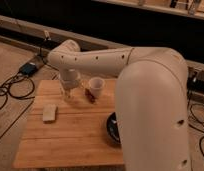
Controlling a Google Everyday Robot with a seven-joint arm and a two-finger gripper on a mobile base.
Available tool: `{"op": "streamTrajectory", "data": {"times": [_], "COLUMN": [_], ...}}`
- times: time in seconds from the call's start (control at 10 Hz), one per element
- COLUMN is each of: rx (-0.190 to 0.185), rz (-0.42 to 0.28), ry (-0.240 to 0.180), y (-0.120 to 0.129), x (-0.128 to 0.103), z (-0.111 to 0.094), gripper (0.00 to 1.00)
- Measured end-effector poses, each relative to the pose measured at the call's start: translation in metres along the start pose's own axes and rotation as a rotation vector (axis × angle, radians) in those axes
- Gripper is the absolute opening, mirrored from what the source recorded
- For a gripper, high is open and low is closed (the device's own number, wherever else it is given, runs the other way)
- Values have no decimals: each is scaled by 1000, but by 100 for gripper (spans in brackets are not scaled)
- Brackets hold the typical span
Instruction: Knock the bottle over
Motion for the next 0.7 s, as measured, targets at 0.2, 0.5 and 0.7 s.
{"op": "streamTrajectory", "data": {"times": [0.2,0.5,0.7], "rx": [38,92,121], "rz": [-169,-303,-347], "ry": [-16,-35,-54], "y": [7,4,5], "x": [-27,-64,-89], "z": [0,6,11], "gripper": [65,65,65]}}
